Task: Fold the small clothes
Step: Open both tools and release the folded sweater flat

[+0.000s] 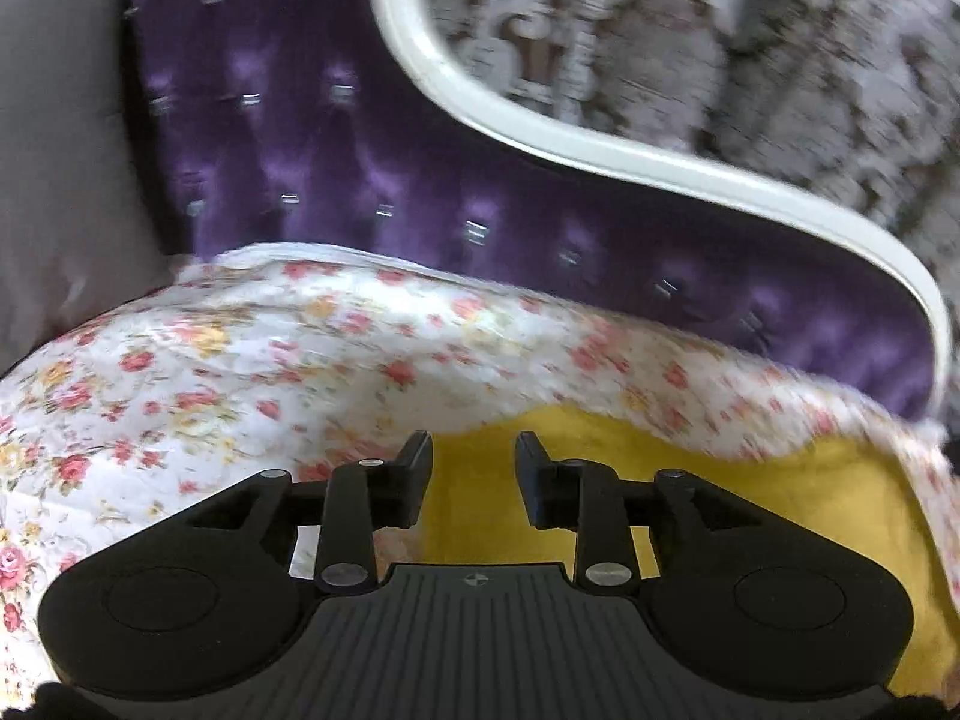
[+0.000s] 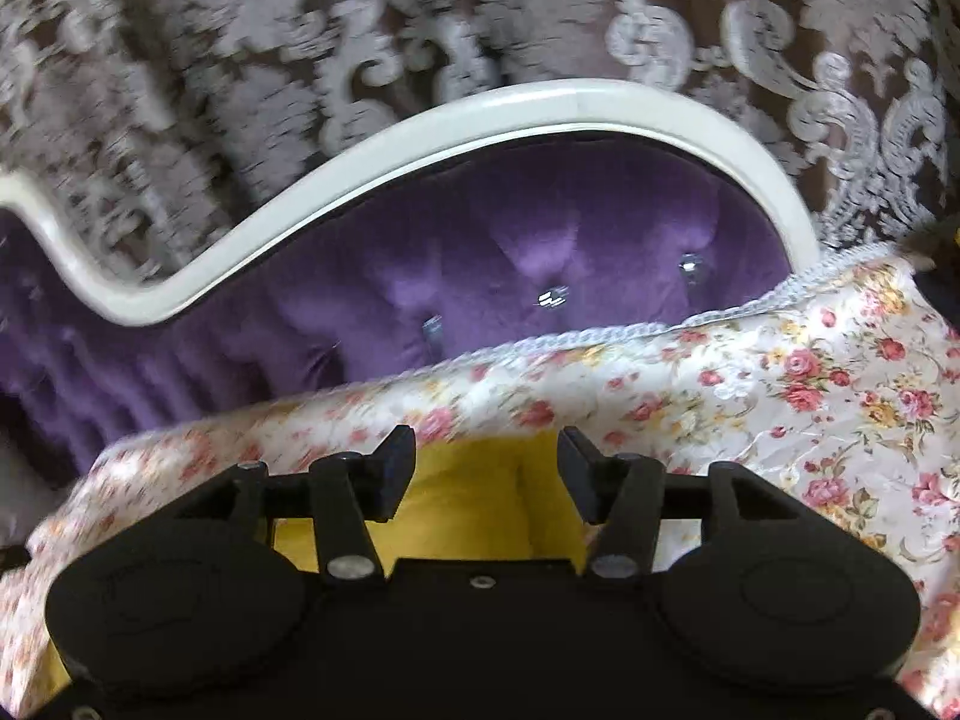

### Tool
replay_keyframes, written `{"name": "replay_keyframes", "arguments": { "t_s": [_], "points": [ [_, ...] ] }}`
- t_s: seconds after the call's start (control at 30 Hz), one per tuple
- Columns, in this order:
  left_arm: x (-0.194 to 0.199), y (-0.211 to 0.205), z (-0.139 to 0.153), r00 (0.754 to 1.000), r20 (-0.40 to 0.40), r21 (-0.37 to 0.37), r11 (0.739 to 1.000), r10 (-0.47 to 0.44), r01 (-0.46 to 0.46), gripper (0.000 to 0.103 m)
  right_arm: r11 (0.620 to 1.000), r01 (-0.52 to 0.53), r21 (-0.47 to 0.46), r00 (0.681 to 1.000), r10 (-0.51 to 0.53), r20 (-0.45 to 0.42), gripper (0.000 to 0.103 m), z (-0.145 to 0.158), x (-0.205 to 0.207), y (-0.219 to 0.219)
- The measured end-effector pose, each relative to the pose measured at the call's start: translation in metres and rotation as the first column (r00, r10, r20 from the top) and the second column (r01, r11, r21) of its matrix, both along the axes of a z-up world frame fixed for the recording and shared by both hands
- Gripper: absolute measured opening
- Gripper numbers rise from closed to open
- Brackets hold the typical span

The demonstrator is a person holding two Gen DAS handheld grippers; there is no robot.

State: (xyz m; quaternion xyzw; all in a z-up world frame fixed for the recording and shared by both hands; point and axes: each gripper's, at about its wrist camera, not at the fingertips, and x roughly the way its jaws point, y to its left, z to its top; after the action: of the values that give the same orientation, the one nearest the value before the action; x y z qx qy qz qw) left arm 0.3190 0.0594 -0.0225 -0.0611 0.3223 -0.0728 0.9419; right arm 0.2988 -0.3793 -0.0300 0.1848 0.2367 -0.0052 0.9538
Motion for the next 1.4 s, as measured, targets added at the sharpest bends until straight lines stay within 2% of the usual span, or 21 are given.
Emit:
{"name": "replay_keyframes", "arguments": {
  "t_s": [0.13, 0.2, 0.3, 0.37, 0.43, 0.6, 0.77, 0.9, 1.0, 1.1, 1.27, 1.4],
  "points": [
    [-0.005, -0.023, -0.016, 0.995, -0.053, 0.038, 0.995, -0.088, 0.090, 0.031, 0.989, -0.101, -0.109, 0.993, 0.095, -0.065, 0.064, -0.004, -0.003, 0.029],
    [-0.002, -0.032, -0.027, 0.993, -0.072, 0.083, 0.992, -0.090, 0.096, 0.031, 0.973, -0.130, -0.191, 0.989, 0.113, -0.097, 0.066, -0.012, 0.002, 0.044],
    [0.004, -0.038, -0.043, 0.993, -0.093, 0.134, 0.987, -0.074, 0.086, 0.031, 0.955, -0.153, -0.253, 0.982, 0.119, -0.144, 0.066, -0.026, 0.014, 0.054],
    [0.005, -0.037, -0.049, 0.994, -0.090, 0.147, 0.987, -0.058, 0.071, 0.036, 0.947, -0.147, -0.284, 0.981, 0.102, -0.168, 0.066, -0.033, 0.021, 0.056],
    [0.008, -0.036, -0.052, 0.996, -0.082, 0.155, 0.987, -0.038, 0.051, 0.048, 0.945, -0.129, -0.300, 0.980, 0.075, -0.185, 0.067, -0.041, 0.026, 0.052],
    [0.014, -0.029, -0.056, 0.996, -0.091, 0.141, 0.990, 0.014, -0.001, 0.067, 0.975, -0.057, -0.213, 0.979, 0.013, -0.204, 0.078, -0.052, 0.032, 0.031],
    [0.020, -0.026, -0.057, 0.993, -0.107, 0.133, 0.991, 0.042, -0.027, 0.078, 0.991, -0.015, -0.130, 0.975, -0.014, -0.221, 0.083, -0.054, 0.035, 0.017],
    [0.018, -0.025, -0.048, 0.991, -0.114, 0.126, 0.991, 0.064, -0.050, 0.078, 0.993, 0.005, -0.116, 0.984, -0.025, -0.174, 0.087, -0.040, 0.024, 0.013],
    [0.004, -0.028, -0.033, 0.996, -0.079, 0.123, 0.992, 0.048, -0.038, 0.078, 0.997, 0.007, -0.079, 0.992, -0.017, -0.125, 0.102, -0.023, 0.008, 0.009],
    [-0.018, -0.035, -0.016, 0.999, -0.051, 0.111, 0.994, 0.009, -0.004, 0.078, 0.997, -0.018, -0.071, 0.995, 0.011, -0.099, 0.103, -0.005, -0.012, 0.010],
    [-0.052, -0.048, -0.012, 0.996, -0.075, 0.109, 0.993, -0.045, 0.053, 0.078, 0.994, -0.079, -0.072, 0.989, 0.069, -0.133, 0.103, 0.006, -0.044, 0.025],
    [-0.074, -0.056, -0.024, 0.992, -0.109, 0.135, 0.988, -0.067, 0.082, 0.078, 0.979, -0.147, -0.144, 0.971, 0.115, -0.207, 0.103, -0.003, -0.065, 0.048]
  ]
}}
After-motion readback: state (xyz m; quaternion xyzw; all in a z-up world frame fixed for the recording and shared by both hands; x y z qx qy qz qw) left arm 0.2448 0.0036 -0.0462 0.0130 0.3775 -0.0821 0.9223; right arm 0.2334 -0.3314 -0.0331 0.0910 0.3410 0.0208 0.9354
